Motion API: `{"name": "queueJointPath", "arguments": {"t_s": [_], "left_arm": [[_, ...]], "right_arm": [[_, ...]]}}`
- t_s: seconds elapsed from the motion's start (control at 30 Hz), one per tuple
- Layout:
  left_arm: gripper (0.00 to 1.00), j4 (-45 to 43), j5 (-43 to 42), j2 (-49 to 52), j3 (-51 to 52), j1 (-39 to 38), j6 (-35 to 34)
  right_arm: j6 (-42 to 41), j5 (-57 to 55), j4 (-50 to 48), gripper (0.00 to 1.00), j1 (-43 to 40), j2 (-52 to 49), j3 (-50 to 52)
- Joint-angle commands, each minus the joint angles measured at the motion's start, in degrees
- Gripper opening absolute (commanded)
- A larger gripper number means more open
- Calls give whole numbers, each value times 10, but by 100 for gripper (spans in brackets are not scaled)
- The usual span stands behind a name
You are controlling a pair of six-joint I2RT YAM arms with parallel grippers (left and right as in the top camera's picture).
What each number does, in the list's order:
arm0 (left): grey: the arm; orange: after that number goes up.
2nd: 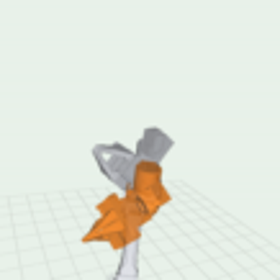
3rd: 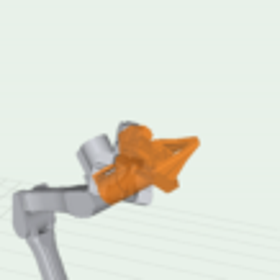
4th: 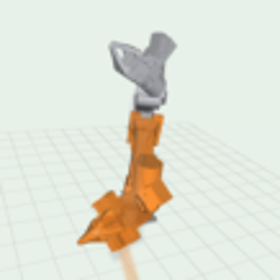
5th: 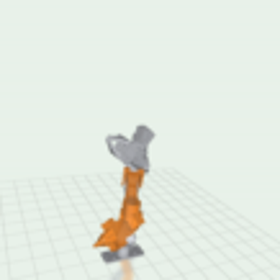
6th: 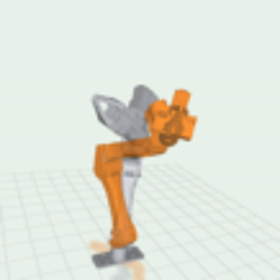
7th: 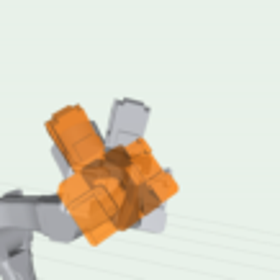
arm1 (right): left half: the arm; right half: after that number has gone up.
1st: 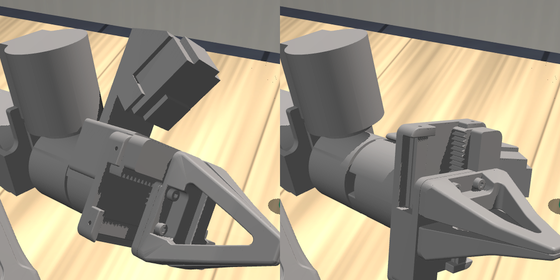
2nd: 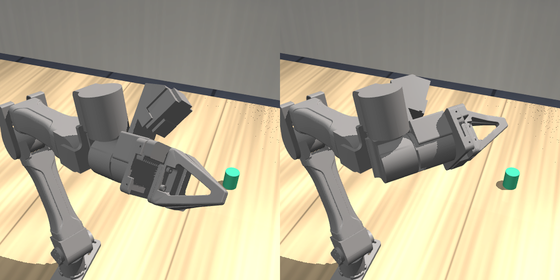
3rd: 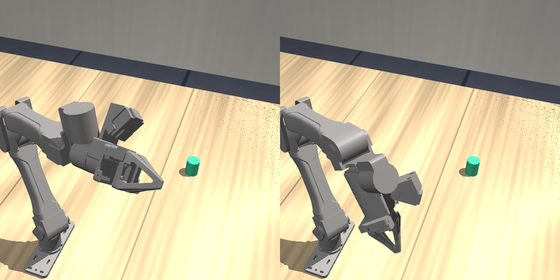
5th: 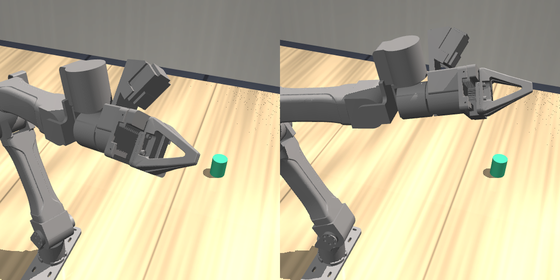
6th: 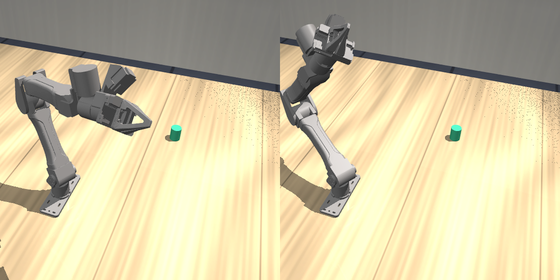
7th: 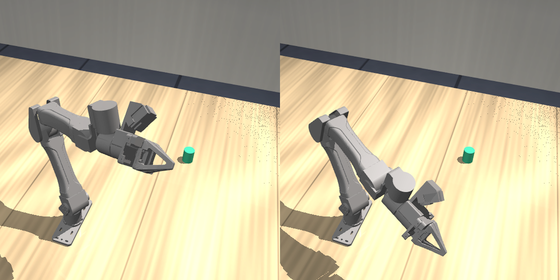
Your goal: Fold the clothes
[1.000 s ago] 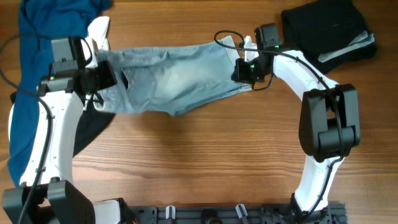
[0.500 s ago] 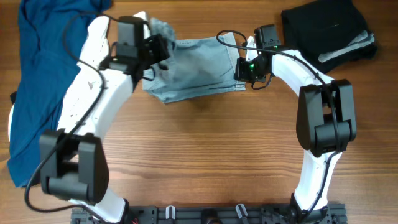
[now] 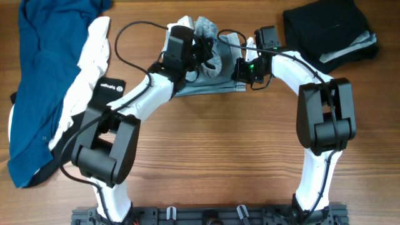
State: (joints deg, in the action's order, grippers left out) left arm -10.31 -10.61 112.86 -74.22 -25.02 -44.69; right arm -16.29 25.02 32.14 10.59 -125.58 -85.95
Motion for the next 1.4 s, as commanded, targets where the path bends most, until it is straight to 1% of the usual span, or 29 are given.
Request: {"name": "queueJointPath", "arguments": {"t_s": [0.0,0.1,0.23,0.27,0.3,0.33,0.4,0.5,0.57,0.63,0.67,0.7,0.77,0.8,0.83,0.87,0.93,0.97,1.0,1.03,1.1,1.13,1.23,1.33,1.37], "left_arm": [[4,-30,-2,16,-13,-16,-50],[4,-63,-2,45,-13,-26,-89],[4,-96,2,55,-13,-39,-89],[23,-97,2,55,-13,-39,-89],[73,-96,2,55,-13,-39,-89],[100,-96,2,55,-13,-39,-89],[100,-96,2,55,-13,-39,-89],[100,-96,1,54,-13,-38,-89],[100,-97,-6,54,-13,-35,-89],[100,-96,-27,53,-13,-26,-89],[100,-96,-58,49,-13,-14,-77],[100,-86,-97,41,-13,10,-51],[100,-28,-169,17,-13,70,-23],[100,14,-199,1,-13,104,-1],[100,66,-219,-17,-13,139,28],[100,109,-222,-32,-13,165,51],[100,192,-221,-64,-13,219,125],[100,217,-221,-72,-13,237,150],[100,252,-219,-79,-13,263,189],[100,271,-216,-80,-13,276,211],[100,318,-187,-80,-13,301,236],[100,338,-168,-80,-13,307,246],[100,372,-112,-80,-13,307,250],[100,382,-96,-80,-13,306,250],[100,384,-92,-80,-13,306,250]], "right_arm": [[-7,-9,4,4,3,-25,14],[-7,-9,2,4,3,-25,14],[-10,-9,-1,4,3,-25,13],[-18,-5,-6,4,2,-24,13],[-17,16,-19,5,-1,-22,13],[-17,32,-29,17,-7,-16,9],[-19,34,-25,32,-35,17,-13],[-24,34,-26,40,-82,80,-18],[-28,34,-25,49,-117,116,-18],[-14,43,-22,59,-139,136,-18],[6,61,-20,64,-141,137,-17],[27,64,-17,67,-136,134,-17],[70,66,-15,82,-116,124,-17],[92,65,-15,97,-103,120,-17],[100,54,-16,100,-87,115,-17],[101,30,-17,100,-68,109,-17],[101,-13,-17,100,-41,97,-17],[100,-33,-21,100,-27,89,-17],[82,-71,-26,100,-11,76,-17],[71,-104,-31,100,-2,66,-17],[71,-162,-53,100,16,39,-17],[72,-173,-66,100,22,26,-17],[64,-177,-94,100,28,-11,-17],[38,-170,-101,100,28,-35,-17],[34,-141,-100,100,30,-41,-17]]}}
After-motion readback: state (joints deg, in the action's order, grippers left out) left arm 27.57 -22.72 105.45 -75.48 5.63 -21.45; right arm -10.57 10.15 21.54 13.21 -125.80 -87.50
